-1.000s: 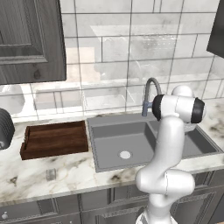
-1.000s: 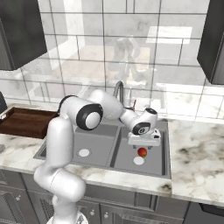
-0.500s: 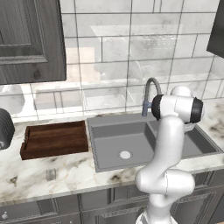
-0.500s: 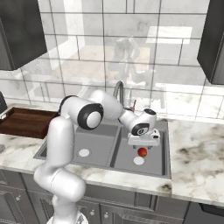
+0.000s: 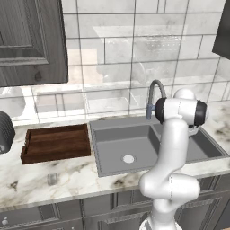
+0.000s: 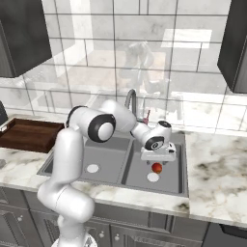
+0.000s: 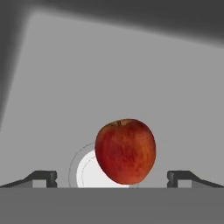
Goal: Pick up all produce items and place them in the sink. Turn on the sink faucet to wash them. Then turn the sink off and put them in the tray.
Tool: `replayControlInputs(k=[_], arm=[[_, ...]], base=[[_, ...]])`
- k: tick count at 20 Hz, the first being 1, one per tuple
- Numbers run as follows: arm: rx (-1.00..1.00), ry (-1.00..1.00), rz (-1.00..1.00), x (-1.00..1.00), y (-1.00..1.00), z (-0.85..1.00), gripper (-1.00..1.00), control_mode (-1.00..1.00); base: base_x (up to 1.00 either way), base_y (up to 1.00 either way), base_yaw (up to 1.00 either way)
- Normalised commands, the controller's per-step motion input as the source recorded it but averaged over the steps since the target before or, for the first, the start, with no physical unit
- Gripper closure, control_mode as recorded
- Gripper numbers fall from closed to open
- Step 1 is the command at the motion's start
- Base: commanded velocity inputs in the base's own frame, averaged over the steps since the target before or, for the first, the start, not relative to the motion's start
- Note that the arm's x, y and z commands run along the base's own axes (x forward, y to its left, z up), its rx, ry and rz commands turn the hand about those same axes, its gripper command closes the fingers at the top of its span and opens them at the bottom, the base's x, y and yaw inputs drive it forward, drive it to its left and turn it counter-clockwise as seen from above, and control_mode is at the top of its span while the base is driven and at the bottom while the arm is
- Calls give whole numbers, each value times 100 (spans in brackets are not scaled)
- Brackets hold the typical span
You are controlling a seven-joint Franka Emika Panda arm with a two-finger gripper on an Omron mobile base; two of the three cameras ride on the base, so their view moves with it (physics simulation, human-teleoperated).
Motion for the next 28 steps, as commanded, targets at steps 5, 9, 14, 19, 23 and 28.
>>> replayControlInputs(k=[5, 9, 14, 19, 23, 28], arm=[[0, 0, 0, 2, -1, -11, -100, -100], [0, 0, 0, 0, 0, -16, -100, -100], [-1, 0, 0, 0, 0, -13, -100, -100], [0, -1, 0, 0, 1, -4, -100, -100], [0, -3, 0, 0, 1, -4, -100, -100], [0, -1, 0, 0, 0, -11, -100, -100]], base=[[0, 0, 0], [0, 0, 0], [0, 0, 0], [0, 0, 0], [0, 0, 0], [0, 0, 0]])
